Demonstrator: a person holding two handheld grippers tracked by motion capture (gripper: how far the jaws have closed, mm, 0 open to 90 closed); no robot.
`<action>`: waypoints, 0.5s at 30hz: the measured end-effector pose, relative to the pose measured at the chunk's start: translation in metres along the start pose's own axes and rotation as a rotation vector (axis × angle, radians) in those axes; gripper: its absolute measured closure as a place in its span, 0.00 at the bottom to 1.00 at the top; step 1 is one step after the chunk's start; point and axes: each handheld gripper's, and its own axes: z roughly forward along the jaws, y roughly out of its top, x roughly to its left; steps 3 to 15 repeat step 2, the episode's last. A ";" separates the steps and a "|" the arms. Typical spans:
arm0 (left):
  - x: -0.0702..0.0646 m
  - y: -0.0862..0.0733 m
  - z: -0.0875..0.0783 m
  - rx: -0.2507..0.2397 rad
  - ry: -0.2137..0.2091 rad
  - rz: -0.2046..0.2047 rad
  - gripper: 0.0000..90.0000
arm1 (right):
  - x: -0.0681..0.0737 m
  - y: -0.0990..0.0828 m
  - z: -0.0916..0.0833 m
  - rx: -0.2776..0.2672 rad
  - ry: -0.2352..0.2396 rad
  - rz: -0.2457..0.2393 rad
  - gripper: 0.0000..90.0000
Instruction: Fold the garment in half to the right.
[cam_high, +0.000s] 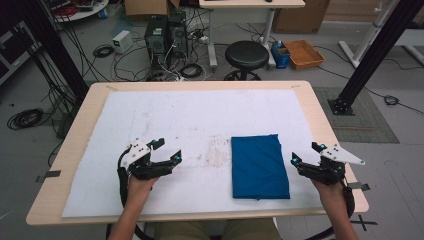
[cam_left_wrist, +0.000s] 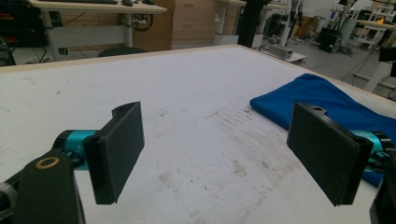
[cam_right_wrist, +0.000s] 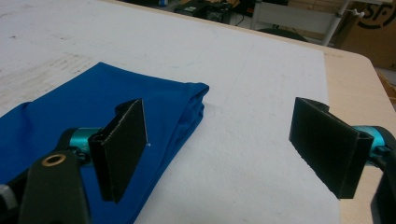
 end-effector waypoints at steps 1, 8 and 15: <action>0.000 0.000 0.000 0.001 -0.003 -0.002 0.21 | 0.000 0.000 0.000 0.002 -0.001 0.003 0.21; 0.000 -0.001 0.000 0.004 -0.003 0.000 0.21 | -0.001 0.000 0.000 0.003 -0.001 0.002 0.21; 0.000 -0.001 0.000 0.004 -0.003 0.000 0.21 | -0.001 0.000 0.000 0.003 -0.001 0.002 0.21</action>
